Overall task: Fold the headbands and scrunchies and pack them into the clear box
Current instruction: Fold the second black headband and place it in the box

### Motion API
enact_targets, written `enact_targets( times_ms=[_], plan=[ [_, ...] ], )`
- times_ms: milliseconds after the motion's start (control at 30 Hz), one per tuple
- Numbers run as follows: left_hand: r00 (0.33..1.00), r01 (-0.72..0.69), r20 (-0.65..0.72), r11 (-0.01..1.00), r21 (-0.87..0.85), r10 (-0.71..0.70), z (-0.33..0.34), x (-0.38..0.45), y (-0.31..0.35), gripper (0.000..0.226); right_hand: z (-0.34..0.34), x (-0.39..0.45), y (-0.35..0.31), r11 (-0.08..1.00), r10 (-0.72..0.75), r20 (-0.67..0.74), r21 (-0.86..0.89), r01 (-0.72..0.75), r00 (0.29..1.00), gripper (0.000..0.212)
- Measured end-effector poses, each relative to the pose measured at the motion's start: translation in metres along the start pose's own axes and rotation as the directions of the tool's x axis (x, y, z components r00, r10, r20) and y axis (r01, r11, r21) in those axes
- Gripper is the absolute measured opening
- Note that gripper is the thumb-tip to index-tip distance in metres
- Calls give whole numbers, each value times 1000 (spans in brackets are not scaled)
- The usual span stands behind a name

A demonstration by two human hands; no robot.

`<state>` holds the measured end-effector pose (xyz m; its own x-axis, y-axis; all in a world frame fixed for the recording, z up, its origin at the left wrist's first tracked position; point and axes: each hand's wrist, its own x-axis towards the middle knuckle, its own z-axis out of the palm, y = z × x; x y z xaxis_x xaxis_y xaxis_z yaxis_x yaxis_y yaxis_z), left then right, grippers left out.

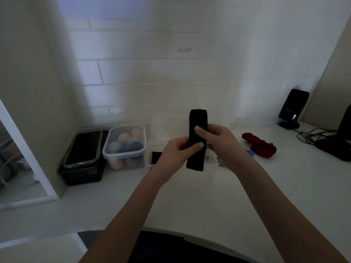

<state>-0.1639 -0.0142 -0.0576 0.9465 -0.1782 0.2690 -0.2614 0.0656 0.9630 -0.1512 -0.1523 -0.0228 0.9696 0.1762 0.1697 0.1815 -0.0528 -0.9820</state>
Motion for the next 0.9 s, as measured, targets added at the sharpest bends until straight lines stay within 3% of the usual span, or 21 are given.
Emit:
enact_targets(
  times_ms=[100,233,433,533,600,733,900],
  plan=[
    [998,55,15,998,-31,-54,-1,0,-2,22,4,2,-4,999,-30,2,32,30,1000,9],
    [999,42,-28,997,-63,-44,-3,-2,2,20,5,1,-2,997,-60,28,-37,61,998,10],
    [991,-97,-64,951,295,121,-7,-6,7,14,10,0,-4,987,-156,-103,19,158,982,11],
    [987,-104,-79,923,370,143,-9,-7,12,19,12,3,-3,988,-152,-102,1,153,983,8],
    [989,-72,-97,946,317,108,-10,-6,14,26,13,4,-2,984,-175,-87,-9,175,981,13],
    [994,80,-77,996,-42,-83,-8,-6,16,29,11,1,-4,946,-318,-16,-63,317,948,30],
    [986,134,-91,987,-94,-142,-8,-3,17,29,4,-1,3,919,-353,164,-126,374,921,45]
  ],
)
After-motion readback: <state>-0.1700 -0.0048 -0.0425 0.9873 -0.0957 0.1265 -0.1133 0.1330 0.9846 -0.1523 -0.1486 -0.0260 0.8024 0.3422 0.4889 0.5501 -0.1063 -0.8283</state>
